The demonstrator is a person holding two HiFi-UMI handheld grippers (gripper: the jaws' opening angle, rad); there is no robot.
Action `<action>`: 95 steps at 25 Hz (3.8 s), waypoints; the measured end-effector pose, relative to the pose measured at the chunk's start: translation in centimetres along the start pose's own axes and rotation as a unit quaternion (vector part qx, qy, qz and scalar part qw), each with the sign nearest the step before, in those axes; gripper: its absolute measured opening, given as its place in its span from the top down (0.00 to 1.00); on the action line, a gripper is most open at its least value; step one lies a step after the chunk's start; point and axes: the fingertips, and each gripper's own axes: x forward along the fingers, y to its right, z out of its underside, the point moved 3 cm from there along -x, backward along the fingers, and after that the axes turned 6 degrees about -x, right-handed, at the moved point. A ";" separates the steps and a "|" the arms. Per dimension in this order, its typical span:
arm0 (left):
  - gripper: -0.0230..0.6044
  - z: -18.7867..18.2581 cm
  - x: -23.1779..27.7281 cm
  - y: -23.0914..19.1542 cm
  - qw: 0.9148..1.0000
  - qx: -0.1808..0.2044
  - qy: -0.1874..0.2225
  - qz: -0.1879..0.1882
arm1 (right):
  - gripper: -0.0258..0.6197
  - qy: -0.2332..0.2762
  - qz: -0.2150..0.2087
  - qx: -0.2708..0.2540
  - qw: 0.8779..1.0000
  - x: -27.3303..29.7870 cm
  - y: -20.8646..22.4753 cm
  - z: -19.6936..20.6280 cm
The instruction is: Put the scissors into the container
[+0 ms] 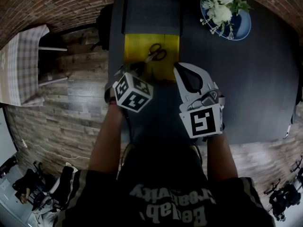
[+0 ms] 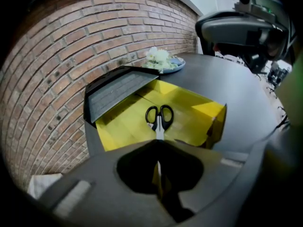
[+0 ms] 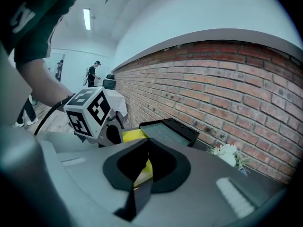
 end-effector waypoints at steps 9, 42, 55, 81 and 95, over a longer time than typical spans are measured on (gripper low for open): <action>0.96 -0.4 -0.6 0.0 0.999 -0.021 0.031 0.008 | 0.95 0.007 0.017 0.000 1.000 -1.2 0.6 0.2; 0.96 -7.0 -11.6 2.3 0.986 -0.009 0.145 -0.080 | 0.95 0.088 0.031 0.000 0.996 -8.8 1.0 -4.0; 0.96 -10.7 -19.3 2.4 0.949 0.023 0.268 -0.167 | 0.95 0.124 0.028 0.024 0.992 -11.1 0.7 -6.6; 0.96 -14.8 -31.6 5.3 0.894 0.055 0.410 -0.173 | 0.95 0.213 0.046 0.033 0.975 -13.2 2.1 -13.8; 0.96 -15.3 -34.1 7.1 0.880 0.076 0.435 -0.175 | 0.95 0.245 0.032 0.031 0.969 -16.0 2.3 -16.8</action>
